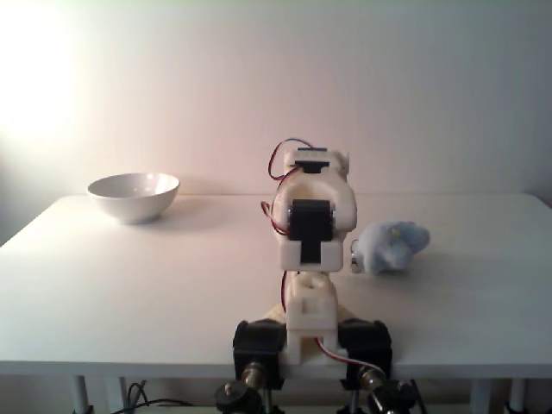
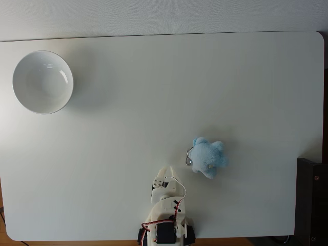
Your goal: Grasp a skyblue doll and put it into the bowl.
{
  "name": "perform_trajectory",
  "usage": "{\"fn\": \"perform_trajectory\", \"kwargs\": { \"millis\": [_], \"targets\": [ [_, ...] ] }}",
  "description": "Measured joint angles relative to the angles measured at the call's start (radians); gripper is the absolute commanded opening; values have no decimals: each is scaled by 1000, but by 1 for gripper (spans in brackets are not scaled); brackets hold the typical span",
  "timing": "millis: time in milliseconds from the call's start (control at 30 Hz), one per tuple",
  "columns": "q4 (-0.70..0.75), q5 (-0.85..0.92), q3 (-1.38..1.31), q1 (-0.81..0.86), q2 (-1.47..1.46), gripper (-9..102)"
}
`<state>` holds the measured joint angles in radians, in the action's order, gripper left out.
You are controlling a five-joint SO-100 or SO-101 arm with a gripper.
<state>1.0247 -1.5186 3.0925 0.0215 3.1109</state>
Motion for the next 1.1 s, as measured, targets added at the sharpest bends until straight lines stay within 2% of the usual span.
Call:
{"fn": "perform_trajectory", "kwargs": {
  "millis": [667,967,1100],
  "targets": [
    [-6,0,-9,0,-3,2],
    [-6,0,-227,0,-3,3],
    [-6,0,-356,0,3,10]
  ]
}}
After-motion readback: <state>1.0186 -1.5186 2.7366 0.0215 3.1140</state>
